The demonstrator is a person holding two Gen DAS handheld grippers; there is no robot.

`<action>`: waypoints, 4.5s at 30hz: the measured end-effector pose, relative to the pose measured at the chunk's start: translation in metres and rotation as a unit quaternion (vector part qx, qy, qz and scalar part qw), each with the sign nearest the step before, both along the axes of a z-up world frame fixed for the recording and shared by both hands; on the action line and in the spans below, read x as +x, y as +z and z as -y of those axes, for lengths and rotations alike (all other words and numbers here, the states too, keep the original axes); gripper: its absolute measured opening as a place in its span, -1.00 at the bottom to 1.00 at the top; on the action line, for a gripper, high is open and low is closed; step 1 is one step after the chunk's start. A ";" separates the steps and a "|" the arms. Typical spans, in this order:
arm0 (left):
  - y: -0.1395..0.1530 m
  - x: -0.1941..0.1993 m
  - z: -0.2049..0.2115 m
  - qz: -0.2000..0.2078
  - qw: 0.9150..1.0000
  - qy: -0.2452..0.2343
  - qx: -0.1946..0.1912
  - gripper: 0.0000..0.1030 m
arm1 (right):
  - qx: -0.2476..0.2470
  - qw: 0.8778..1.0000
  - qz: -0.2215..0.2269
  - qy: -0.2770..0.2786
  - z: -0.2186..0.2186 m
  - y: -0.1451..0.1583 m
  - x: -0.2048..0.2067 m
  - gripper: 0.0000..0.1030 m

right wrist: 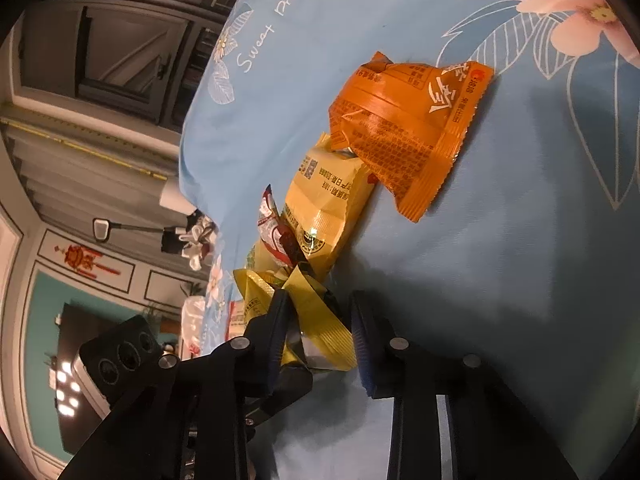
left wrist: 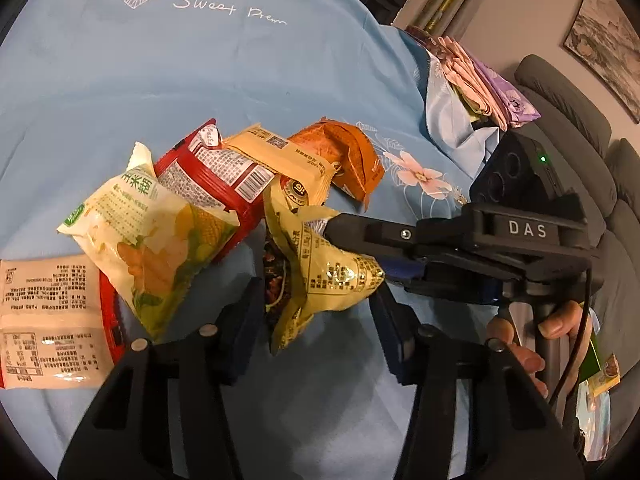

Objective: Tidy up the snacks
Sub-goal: 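Grasp the yellow chip bag with the right gripper, then carry the yellow chip bag into the green box and release it, then move the right gripper to the red-edged biscuit packet and grasp it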

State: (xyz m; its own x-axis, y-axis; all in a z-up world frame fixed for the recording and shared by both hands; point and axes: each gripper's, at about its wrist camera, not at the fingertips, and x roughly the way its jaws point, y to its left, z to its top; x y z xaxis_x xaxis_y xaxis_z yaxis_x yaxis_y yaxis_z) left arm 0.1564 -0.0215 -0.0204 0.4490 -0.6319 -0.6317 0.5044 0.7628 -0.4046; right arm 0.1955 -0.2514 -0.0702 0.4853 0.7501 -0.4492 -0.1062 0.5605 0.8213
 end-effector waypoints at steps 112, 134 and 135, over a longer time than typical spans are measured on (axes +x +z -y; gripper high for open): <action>0.004 0.006 -0.143 -0.023 0.983 0.179 -0.046 0.94 | -0.032 0.999 -0.007 0.031 -0.152 0.023 0.005 0.92; -0.014 0.027 -0.151 -0.054 0.987 0.113 -0.102 -0.18 | -0.023 0.998 -0.028 0.059 -0.162 0.004 0.029 -0.08; -0.014 0.027 -0.152 -0.054 0.987 0.112 -0.102 -0.19 | -0.025 0.998 -0.025 0.060 -0.163 0.004 0.030 -0.14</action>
State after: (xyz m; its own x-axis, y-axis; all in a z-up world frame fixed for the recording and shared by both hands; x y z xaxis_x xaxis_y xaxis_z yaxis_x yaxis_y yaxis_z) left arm 0.1830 0.1306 -0.0344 0.5288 -0.6431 -0.5539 0.2771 0.7476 -0.6035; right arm 0.2251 -0.0879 -0.0664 0.3702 0.7774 -0.5086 -0.1340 0.5865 0.7988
